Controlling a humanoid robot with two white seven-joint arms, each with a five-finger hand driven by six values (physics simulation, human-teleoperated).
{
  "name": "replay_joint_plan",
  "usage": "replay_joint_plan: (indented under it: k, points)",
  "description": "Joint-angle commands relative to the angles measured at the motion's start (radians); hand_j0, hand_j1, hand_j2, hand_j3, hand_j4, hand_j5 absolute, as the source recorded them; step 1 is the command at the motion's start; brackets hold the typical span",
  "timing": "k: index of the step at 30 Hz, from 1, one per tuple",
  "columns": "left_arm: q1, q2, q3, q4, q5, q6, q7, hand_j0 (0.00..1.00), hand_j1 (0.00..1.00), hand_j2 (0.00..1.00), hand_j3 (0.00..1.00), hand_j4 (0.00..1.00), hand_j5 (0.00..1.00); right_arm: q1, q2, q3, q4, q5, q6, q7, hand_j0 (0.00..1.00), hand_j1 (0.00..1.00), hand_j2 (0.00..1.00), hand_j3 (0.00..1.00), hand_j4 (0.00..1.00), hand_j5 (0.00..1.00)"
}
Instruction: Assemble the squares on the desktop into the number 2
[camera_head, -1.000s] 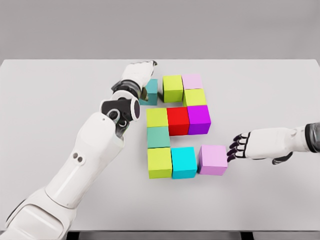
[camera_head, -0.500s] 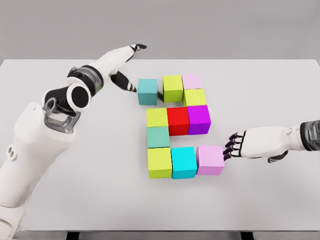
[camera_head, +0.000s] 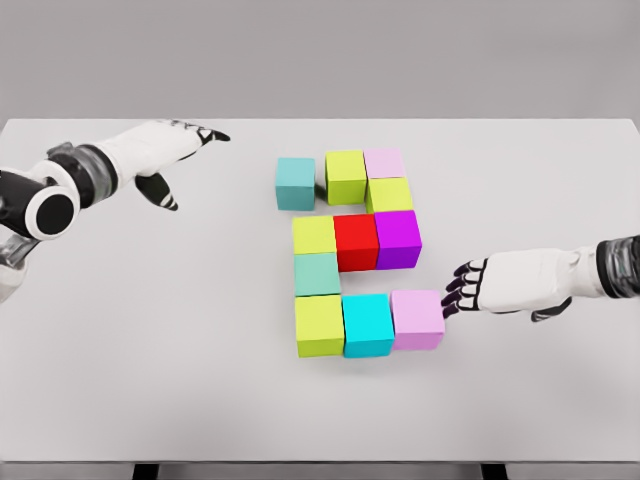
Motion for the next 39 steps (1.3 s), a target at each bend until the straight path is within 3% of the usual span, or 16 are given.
replay_joint_plan:
  k: [1, 3, 7, 10, 22, 24, 26, 28, 29, 30, 33, 34, 36, 38, 39]
  points:
    - [-0.002, 0.002, -0.003, 0.072, -0.128, -0.318, 0.000, 1.00, 1.00, 1.00, 1.00, 1.00, 1.00, 0.000, 0.003, -0.001, 0.000, -0.004, 0.002, 0.000, 1.00, 1.00, 1.00, 1.00, 1.00, 1.00]
    - [-0.011, -0.014, 0.003, 0.122, -0.130, -0.380, 0.000, 1.00, 1.00, 1.00, 1.00, 1.00, 1.00, 0.000, 0.003, -0.001, 0.000, -0.004, 0.002, 0.000, 1.00, 1.00, 1.00, 1.00, 1.00, 1.00]
    - [-0.011, -0.037, 0.004, 0.162, -0.125, -0.374, 0.000, 1.00, 1.00, 1.00, 1.00, 1.00, 1.00, 0.000, 0.007, -0.001, 0.000, -0.004, 0.002, 0.000, 1.00, 1.00, 1.00, 1.00, 1.00, 1.00]
    - [-0.035, -0.093, -0.005, 0.288, -0.125, -0.374, 0.000, 1.00, 1.00, 1.00, 1.00, 1.00, 1.00, 0.000, 0.007, 0.001, 0.000, -0.004, 0.002, 0.000, 1.00, 1.00, 1.00, 1.00, 1.00, 1.00]
    - [-0.035, -0.104, -0.080, 0.284, -0.116, -0.432, 0.000, 1.00, 1.00, 1.00, 1.00, 1.00, 1.00, -0.002, -0.002, -0.001, 0.001, -0.004, 0.002, 0.000, 1.00, 1.00, 1.00, 1.00, 1.00, 1.00]
    - [-0.055, -0.103, -0.106, 0.288, -0.056, -0.432, 0.000, 1.00, 1.00, 1.00, 1.00, 1.00, 1.00, -0.002, -0.003, -0.001, 0.001, -0.002, 0.002, 0.000, 1.00, 1.00, 1.00, 1.00, 1.00, 1.00]
    - [-0.117, -0.077, -0.169, 0.293, 0.054, -0.430, 0.000, 1.00, 1.00, 1.00, 1.00, 1.00, 1.00, -0.003, -0.005, -0.002, 0.003, -0.002, 0.002, 0.000, 1.00, 1.00, 1.00, 1.00, 1.00, 1.00]
    - [-0.184, -0.032, -0.259, 0.293, 0.170, -0.421, 0.000, 1.00, 1.00, 1.00, 1.00, 1.00, 1.00, -0.008, -0.009, -0.019, 0.004, 0.001, 0.002, 0.000, 1.00, 1.00, 1.00, 1.00, 1.00, 1.00]
    - [-0.256, -0.014, -0.345, 0.299, 0.264, -0.418, 0.000, 1.00, 1.00, 1.00, 1.00, 1.00, 1.00, -0.009, -0.023, -0.044, 0.011, -0.001, 0.002, 0.000, 1.00, 1.00, 1.00, 1.00, 1.00, 1.00]
    - [-0.288, -0.003, -0.391, 0.310, 0.312, -0.415, 0.000, 1.00, 1.00, 1.00, 1.00, 1.00, 1.00, -0.009, -0.028, -0.070, 0.021, -0.002, 0.002, 0.000, 1.00, 1.00, 1.00, 1.00, 1.00, 1.00]
    - [-0.397, 0.008, -0.537, 0.363, 0.468, -0.363, 0.000, 1.00, 1.00, 1.00, 1.00, 1.00, 1.00, -0.012, -0.022, -0.148, 0.098, -0.099, 0.002, 0.000, 1.00, 1.00, 1.00, 1.00, 1.00, 1.00]
    - [-0.422, 0.006, -0.572, 0.376, 0.500, -0.340, 0.000, 1.00, 1.00, 1.00, 1.00, 1.00, 1.00, -0.012, -0.019, -0.177, 0.116, -0.156, 0.002, 0.000, 1.00, 1.00, 1.00, 1.00, 1.00, 1.00]
    - [-0.457, 0.006, -0.620, 0.382, 0.523, -0.312, 0.000, 1.00, 1.00, 1.00, 1.00, 1.00, 1.00, 0.000, 0.003, -0.317, 0.155, -0.275, 0.002, 0.000, 1.00, 1.00, 1.00, 1.00, 1.00, 1.00]
    - [-0.457, -0.002, -0.625, 0.395, 0.522, -0.252, 0.000, 1.00, 1.00, 1.00, 1.00, 1.00, 1.00, 0.012, 0.090, -0.429, 0.262, -0.295, 0.002, 0.000, 1.00, 1.00, 1.00, 1.00, 1.00, 1.00]
    - [-0.457, -0.005, -0.629, 0.397, 0.522, -0.239, 0.000, 1.00, 1.00, 1.00, 1.00, 1.00, 1.00, 0.012, 0.112, -0.446, 0.281, -0.295, 0.002, 0.000, 1.00, 1.00, 1.00, 1.00, 1.00, 1.00]
